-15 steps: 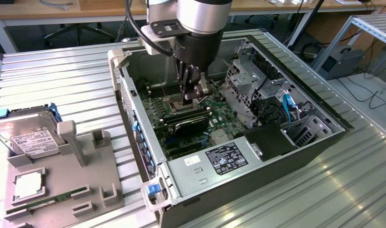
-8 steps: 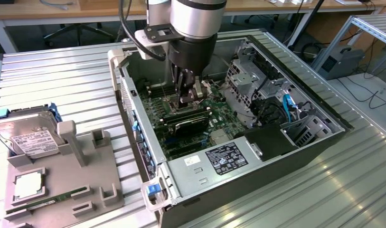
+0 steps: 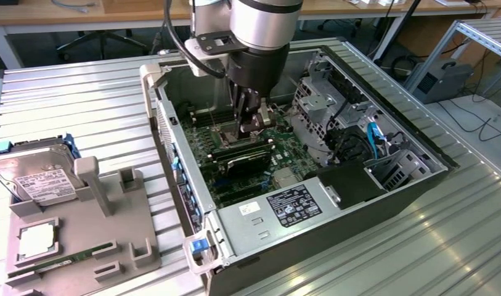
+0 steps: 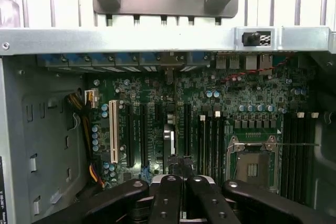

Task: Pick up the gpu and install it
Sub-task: 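Press down on the gpu until it lock into place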

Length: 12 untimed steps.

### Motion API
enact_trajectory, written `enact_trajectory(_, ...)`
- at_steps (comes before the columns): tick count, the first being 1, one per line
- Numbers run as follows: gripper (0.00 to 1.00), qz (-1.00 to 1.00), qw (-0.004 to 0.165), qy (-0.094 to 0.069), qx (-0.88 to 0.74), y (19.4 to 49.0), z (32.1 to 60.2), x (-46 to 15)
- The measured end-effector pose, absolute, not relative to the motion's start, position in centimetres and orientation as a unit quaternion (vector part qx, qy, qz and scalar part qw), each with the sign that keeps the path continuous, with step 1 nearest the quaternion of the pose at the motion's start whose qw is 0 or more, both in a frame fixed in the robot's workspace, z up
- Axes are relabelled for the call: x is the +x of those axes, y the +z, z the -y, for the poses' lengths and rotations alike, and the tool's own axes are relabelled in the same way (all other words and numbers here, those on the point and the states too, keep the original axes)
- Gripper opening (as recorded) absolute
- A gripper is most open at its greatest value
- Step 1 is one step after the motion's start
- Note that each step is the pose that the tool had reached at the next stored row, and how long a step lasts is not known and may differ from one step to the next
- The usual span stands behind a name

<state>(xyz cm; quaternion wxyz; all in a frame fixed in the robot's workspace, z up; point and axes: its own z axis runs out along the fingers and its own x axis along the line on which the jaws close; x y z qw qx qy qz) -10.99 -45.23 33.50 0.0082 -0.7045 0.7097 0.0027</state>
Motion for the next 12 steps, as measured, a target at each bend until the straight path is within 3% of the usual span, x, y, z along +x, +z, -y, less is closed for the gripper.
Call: enact_trajectory(12, 0.11, -0.71, 0.006, 0.001, -0.705, 30.5, 45.2, -10.7)
